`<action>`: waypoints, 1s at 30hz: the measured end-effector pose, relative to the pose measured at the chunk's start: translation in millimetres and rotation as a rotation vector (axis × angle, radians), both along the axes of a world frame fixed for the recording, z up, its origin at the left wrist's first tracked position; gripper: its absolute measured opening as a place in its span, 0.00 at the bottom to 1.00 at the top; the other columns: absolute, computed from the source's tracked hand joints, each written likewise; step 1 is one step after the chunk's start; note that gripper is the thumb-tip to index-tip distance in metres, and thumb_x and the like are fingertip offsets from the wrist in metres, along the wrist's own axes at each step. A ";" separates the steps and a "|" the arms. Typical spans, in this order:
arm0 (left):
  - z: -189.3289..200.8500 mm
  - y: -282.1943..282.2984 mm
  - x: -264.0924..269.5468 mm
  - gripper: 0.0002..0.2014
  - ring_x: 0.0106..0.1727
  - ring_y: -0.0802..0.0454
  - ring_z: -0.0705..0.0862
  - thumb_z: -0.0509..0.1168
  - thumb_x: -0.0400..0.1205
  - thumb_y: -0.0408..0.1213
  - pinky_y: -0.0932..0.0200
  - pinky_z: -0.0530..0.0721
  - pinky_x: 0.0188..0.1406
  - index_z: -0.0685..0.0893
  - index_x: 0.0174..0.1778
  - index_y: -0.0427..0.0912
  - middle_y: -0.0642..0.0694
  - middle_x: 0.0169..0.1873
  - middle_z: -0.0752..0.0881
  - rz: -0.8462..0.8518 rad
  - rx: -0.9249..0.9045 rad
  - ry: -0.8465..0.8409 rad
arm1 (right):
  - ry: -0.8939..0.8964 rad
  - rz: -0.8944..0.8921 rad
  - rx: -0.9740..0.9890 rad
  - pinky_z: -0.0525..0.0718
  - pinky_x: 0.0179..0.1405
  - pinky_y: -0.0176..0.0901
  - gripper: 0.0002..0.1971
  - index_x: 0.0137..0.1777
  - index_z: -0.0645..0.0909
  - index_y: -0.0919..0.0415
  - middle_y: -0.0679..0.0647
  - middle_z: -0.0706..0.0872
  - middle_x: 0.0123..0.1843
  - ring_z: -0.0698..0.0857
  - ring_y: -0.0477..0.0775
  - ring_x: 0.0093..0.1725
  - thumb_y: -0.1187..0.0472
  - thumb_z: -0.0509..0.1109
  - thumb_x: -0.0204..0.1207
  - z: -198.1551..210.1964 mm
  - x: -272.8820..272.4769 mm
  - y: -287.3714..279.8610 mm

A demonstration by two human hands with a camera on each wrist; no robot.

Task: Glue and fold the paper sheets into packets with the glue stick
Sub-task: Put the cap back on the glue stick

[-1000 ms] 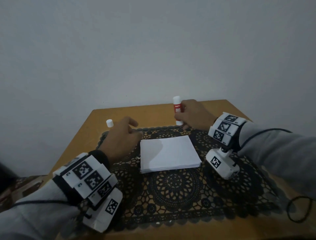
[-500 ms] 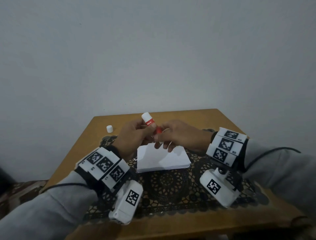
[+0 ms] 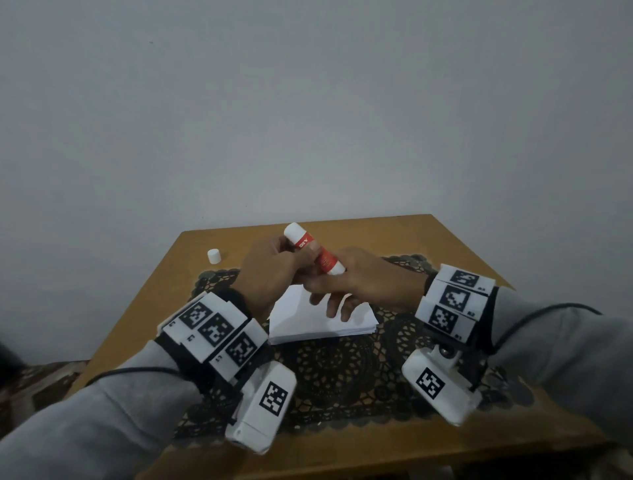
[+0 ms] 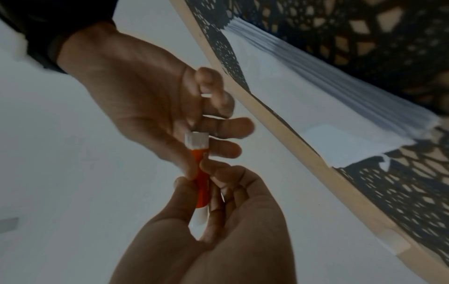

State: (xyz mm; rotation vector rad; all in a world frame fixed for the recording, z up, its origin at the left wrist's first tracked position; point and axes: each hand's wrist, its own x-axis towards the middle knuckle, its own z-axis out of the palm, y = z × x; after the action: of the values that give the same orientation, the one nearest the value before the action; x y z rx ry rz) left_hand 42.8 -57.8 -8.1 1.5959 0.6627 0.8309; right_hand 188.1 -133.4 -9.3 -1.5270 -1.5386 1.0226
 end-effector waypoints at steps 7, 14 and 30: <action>-6.2 2.2 -9.5 0.08 0.36 0.48 0.85 0.66 0.83 0.36 0.57 0.79 0.37 0.85 0.44 0.34 0.39 0.36 0.89 0.036 0.051 0.073 | 0.064 0.074 -0.094 0.85 0.35 0.43 0.18 0.59 0.78 0.76 0.63 0.88 0.44 0.86 0.54 0.37 0.57 0.65 0.85 4.0 12.2 -1.1; -9.1 0.3 -10.7 0.08 0.35 0.48 0.84 0.66 0.83 0.38 0.55 0.81 0.38 0.84 0.44 0.35 0.37 0.38 0.88 0.039 0.095 0.111 | -0.140 -0.022 0.036 0.87 0.34 0.47 0.22 0.57 0.76 0.72 0.61 0.88 0.42 0.88 0.56 0.35 0.55 0.77 0.75 -8.6 1.4 -3.3; -10.9 3.8 -17.4 0.11 0.35 0.50 0.85 0.65 0.83 0.38 0.58 0.81 0.37 0.84 0.48 0.32 0.36 0.41 0.89 0.030 0.103 0.089 | 0.052 0.000 -0.017 0.88 0.36 0.47 0.14 0.58 0.81 0.69 0.63 0.90 0.51 0.88 0.59 0.39 0.56 0.70 0.82 -9.9 -2.1 -2.9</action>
State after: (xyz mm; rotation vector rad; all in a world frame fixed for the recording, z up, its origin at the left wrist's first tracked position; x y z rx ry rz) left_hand 25.4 -54.0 -18.9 1.7277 0.7189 0.8309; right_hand 185.9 -136.3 -19.2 -1.5002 -1.4974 1.0701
